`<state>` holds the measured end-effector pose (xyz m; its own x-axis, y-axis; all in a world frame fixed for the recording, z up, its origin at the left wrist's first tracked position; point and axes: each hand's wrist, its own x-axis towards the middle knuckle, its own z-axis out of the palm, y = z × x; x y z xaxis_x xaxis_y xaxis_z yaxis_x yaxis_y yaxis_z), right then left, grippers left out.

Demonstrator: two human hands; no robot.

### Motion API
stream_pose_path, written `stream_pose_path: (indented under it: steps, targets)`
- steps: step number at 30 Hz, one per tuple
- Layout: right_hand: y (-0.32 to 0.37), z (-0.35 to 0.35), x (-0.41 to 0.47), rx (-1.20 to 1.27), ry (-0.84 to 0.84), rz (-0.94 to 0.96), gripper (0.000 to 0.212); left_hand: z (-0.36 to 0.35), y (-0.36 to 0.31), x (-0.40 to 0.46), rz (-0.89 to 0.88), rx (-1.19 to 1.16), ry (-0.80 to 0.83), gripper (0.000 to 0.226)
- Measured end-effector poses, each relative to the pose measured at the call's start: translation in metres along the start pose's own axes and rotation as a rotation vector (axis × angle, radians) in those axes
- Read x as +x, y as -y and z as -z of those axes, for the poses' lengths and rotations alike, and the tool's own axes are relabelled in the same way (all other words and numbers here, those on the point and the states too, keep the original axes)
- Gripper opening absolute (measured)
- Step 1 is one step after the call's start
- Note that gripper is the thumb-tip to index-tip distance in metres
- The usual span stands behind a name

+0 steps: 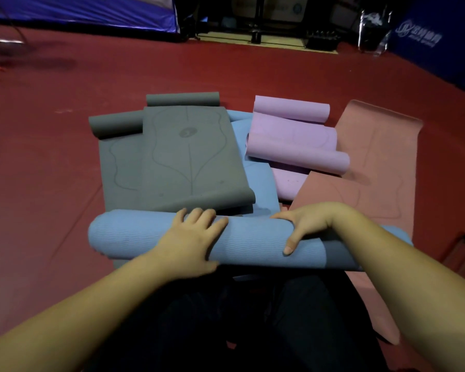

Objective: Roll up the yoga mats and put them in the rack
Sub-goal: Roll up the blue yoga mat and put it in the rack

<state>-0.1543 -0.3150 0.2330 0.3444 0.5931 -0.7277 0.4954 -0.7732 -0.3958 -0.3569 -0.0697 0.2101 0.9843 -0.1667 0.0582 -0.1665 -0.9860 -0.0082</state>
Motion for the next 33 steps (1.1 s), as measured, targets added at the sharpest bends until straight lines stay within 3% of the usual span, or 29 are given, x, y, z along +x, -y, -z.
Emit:
stream_pose_path:
  steps: [4, 8, 12, 20, 26, 29, 33]
  targets:
    - [0.003, 0.004, 0.009, 0.061, 0.037, -0.003, 0.096, -0.02, -0.004, 0.003, 0.049, 0.199, 0.004, 0.119]
    - [0.003, 0.001, 0.001, 0.084, -0.005, 0.019, 0.087, -0.016, 0.0, 0.01, 0.036, 0.201, 0.036, 0.105]
    - [0.005, -0.009, -0.014, -0.044, -0.162, 0.057, 0.081, -0.007, 0.003, 0.021, 0.049, 0.14, 0.119, 0.102]
    - [-0.001, -0.058, -0.018, -0.456, -0.589, -0.011, 0.116, 0.006, 0.025, 0.058, 0.068, -0.083, 0.367, 0.097]
    - [-0.002, -0.069, -0.007, -0.518, -0.678, -0.081, 0.123, 0.007, 0.034, 0.079, 0.101, -0.196, 0.522, 0.103]
    - [-0.001, -0.066, -0.005, -0.521, -0.664, -0.079, 0.124, 0.007, 0.034, 0.077, 0.115, -0.172, 0.506, 0.104]
    - [-0.001, -0.064, -0.002, -0.525, -0.678, -0.068, 0.114, -0.009, 0.03, 0.05, 0.037, 0.035, 0.24, 0.112]
